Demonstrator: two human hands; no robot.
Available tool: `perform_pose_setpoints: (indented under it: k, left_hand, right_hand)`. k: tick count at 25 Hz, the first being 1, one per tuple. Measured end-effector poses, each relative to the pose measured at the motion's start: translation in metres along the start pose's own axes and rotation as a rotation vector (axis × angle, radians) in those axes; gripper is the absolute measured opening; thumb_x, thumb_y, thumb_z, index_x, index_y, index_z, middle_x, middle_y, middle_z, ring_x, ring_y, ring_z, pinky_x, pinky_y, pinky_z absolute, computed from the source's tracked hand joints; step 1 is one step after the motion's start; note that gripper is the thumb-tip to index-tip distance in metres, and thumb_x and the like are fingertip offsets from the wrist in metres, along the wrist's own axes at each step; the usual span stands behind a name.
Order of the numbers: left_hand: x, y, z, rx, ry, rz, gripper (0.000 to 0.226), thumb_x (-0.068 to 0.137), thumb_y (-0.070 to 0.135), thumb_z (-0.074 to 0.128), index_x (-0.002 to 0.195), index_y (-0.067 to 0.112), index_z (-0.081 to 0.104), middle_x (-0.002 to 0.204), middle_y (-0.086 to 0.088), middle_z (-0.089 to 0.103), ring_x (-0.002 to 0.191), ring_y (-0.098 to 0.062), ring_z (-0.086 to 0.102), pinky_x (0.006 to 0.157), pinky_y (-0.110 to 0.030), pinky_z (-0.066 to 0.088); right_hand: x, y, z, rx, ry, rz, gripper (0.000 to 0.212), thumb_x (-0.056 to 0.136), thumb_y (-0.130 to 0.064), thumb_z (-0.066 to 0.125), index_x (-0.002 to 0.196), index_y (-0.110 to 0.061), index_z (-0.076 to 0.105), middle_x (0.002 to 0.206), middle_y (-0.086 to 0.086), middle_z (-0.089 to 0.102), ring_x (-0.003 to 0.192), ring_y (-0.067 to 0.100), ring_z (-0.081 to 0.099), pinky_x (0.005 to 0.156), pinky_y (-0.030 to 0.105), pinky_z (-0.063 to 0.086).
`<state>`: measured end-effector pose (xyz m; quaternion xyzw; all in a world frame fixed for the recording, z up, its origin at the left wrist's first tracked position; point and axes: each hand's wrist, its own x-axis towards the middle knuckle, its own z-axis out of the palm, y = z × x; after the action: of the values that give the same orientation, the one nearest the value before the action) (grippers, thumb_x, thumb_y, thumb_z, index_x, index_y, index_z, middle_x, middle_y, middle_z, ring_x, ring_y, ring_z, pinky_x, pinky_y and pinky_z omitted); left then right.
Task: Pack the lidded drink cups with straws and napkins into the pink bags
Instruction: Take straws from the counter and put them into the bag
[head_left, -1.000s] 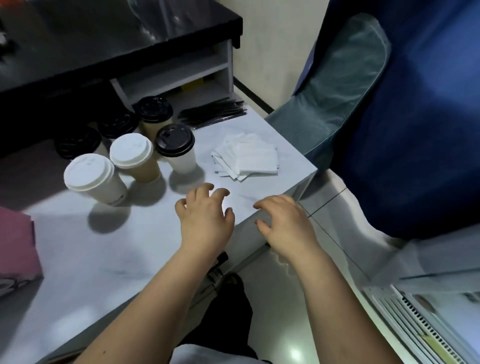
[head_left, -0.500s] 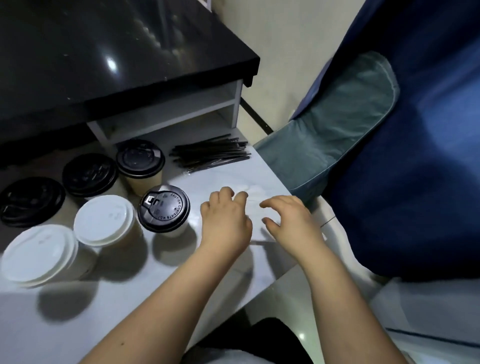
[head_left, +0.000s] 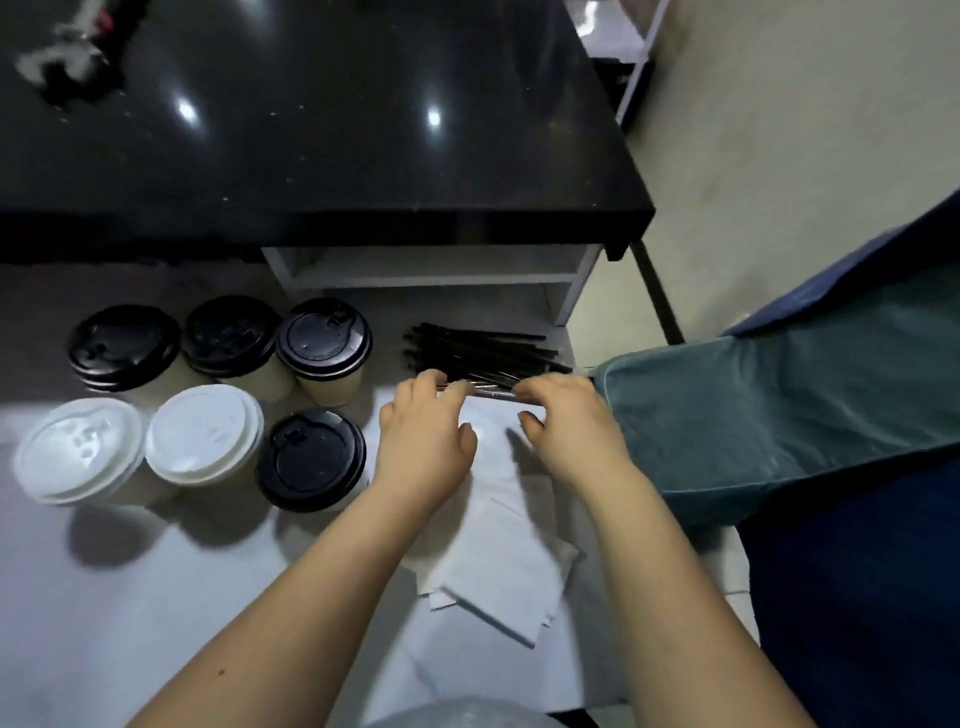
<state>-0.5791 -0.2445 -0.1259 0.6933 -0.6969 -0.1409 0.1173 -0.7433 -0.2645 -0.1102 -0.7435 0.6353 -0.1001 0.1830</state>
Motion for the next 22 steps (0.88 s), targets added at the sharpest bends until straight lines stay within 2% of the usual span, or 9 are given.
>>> perform_pose_setpoints:
  k: [6, 9, 11, 19, 22]
  left_hand:
    - [0.0, 0.0, 0.012, -0.079, 0.089, -0.072, 0.036, 0.084, 0.023, 0.065, 0.12, 0.023, 0.061, 0.127, -0.001, 0.052, 0.118, -0.027, 0.044, 0.091, -0.042, 0.038]
    - [0.001, -0.001, 0.015, -0.066, 0.108, -0.102, 0.034, 0.084, 0.023, 0.066, 0.117, 0.024, 0.062, 0.126, -0.001, 0.053, 0.117, -0.027, 0.045, 0.09, -0.041, 0.038]
    - [0.004, 0.0, 0.015, -0.056, 0.111, -0.122, 0.033, 0.084, 0.024, 0.066, 0.117, 0.025, 0.062, 0.127, -0.001, 0.053, 0.117, -0.026, 0.045, 0.091, -0.039, 0.036]
    - [0.001, 0.003, 0.014, -0.096, 0.113, -0.133, 0.033, 0.085, 0.022, 0.064, 0.118, 0.025, 0.062, 0.129, 0.0, 0.051, 0.12, -0.025, 0.043, 0.095, -0.042, 0.035]
    - [-0.001, 0.002, 0.013, -0.1, 0.116, -0.127, 0.034, 0.084, 0.021, 0.064, 0.117, 0.025, 0.062, 0.129, 0.0, 0.051, 0.12, -0.025, 0.043, 0.095, -0.041, 0.035]
  right_hand:
    - [0.052, 0.018, 0.019, -0.093, 0.003, -0.038, 0.036, 0.089, -0.024, 0.058, 0.125, -0.026, 0.059, 0.123, 0.002, 0.054, 0.114, 0.028, 0.037, 0.094, 0.037, 0.03]
    - [0.07, 0.012, 0.023, -0.188, -0.045, 0.001, 0.031, 0.089, -0.036, 0.057, 0.118, -0.026, 0.062, 0.117, 0.006, 0.057, 0.113, 0.031, 0.038, 0.091, 0.039, 0.029]
    - [0.076, 0.008, 0.027, -0.199, -0.085, 0.011, 0.029, 0.09, -0.037, 0.056, 0.114, -0.023, 0.063, 0.116, 0.008, 0.059, 0.113, 0.033, 0.04, 0.091, 0.039, 0.028]
    - [0.08, 0.013, 0.032, 0.008, -0.046, 0.108, 0.02, 0.088, -0.034, 0.061, 0.104, -0.022, 0.067, 0.108, 0.008, 0.065, 0.112, 0.031, 0.043, 0.085, 0.037, 0.026]
    - [0.08, 0.014, 0.026, 0.091, -0.01, 0.114, 0.018, 0.088, -0.03, 0.062, 0.102, -0.019, 0.067, 0.105, 0.009, 0.067, 0.11, 0.032, 0.047, 0.086, 0.037, 0.03]
